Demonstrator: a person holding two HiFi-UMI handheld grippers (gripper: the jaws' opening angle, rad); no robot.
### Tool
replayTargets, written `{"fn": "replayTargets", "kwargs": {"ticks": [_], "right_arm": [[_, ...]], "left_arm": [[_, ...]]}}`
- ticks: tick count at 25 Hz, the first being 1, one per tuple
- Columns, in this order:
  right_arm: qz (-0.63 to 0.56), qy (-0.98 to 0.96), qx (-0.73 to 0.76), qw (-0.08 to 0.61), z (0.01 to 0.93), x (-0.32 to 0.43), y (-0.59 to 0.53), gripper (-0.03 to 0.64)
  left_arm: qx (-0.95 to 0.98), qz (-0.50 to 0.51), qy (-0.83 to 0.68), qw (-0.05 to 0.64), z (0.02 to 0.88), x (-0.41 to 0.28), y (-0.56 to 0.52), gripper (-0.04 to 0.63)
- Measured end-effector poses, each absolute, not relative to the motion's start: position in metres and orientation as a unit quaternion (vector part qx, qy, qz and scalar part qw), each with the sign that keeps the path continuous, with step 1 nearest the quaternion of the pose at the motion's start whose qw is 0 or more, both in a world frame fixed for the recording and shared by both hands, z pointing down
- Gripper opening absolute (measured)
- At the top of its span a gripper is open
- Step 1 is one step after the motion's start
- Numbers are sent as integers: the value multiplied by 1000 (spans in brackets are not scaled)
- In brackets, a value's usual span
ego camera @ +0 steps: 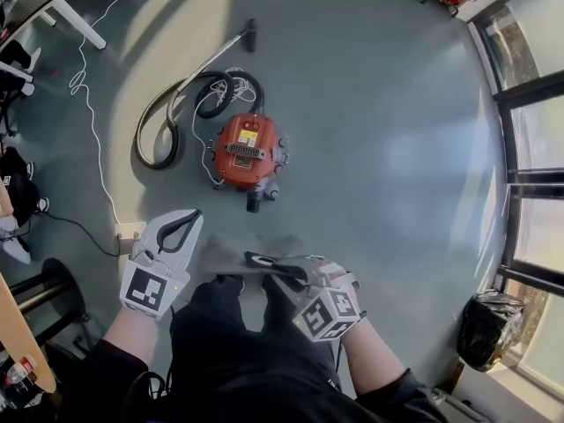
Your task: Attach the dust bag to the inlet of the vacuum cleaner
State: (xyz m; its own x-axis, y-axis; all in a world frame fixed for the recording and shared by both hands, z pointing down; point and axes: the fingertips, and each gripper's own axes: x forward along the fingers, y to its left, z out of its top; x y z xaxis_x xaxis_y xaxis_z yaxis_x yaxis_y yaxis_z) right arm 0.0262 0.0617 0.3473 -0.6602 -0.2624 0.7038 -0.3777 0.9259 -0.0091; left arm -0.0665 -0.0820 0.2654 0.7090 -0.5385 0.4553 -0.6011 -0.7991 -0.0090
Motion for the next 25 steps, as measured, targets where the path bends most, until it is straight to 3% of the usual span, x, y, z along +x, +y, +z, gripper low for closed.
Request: {"fn": "replayTargets", "kwargs": {"ticks": [25], "right_arm": [[85,-909,153,379,498,1,28,18]], "left_arm": [[928,233,-285,63,459,-56,-157,15]]}}
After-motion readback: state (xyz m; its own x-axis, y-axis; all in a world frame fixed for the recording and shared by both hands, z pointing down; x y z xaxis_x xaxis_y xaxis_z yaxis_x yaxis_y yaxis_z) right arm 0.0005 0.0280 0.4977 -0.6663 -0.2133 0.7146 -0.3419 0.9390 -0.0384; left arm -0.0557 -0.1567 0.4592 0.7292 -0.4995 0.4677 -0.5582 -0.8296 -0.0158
